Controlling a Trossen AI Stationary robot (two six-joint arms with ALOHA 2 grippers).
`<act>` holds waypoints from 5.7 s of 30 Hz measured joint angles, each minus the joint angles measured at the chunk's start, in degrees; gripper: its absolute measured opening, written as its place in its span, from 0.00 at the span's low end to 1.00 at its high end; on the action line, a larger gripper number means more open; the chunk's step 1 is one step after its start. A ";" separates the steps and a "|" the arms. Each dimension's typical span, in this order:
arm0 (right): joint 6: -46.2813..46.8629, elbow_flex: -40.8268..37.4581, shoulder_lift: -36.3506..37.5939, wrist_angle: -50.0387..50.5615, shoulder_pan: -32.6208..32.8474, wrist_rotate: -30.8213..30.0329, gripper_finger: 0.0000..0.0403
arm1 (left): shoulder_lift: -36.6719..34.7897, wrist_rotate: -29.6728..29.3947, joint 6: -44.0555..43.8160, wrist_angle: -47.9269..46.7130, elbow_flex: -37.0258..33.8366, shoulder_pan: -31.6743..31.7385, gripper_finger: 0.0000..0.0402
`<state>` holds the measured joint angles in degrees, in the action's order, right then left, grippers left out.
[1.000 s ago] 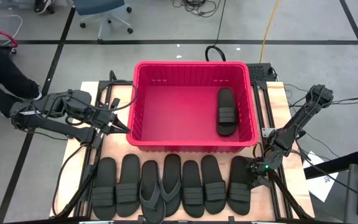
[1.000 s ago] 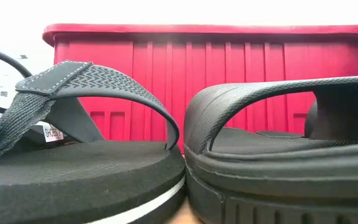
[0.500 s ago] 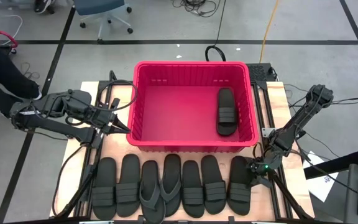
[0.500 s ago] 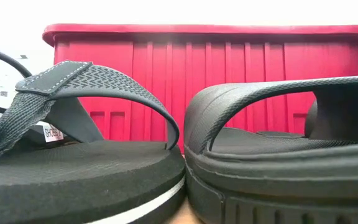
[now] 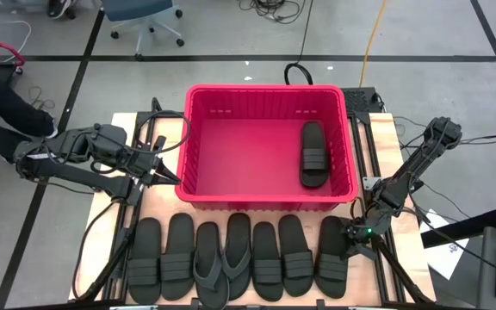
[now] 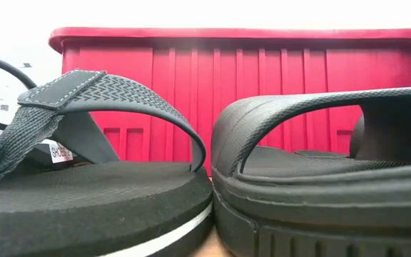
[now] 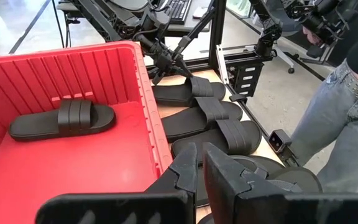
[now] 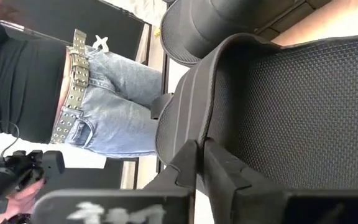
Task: Pick and place slides into bin
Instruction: Put the black slide into the red bin
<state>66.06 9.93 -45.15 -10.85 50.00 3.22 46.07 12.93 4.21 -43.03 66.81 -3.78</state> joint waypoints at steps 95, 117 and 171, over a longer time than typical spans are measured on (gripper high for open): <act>-26.04 63.98 -2.11 57.71 -10.12 -7.32 0.01 | 0.01 -6.41 4.81 0.00 0.00 0.01 0.06; -53.30 65.90 -11.38 46.76 -52.01 -0.79 0.01 | 0.08 -8.57 12.18 13.77 0.02 0.01 0.06; -108.78 65.84 -52.62 70.10 -88.68 25.89 0.01 | 0.06 -8.47 10.58 11.56 0.02 0.00 0.06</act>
<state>-42.72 75.77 -97.77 59.25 -38.68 29.10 46.13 4.46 14.79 -31.46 66.83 -3.78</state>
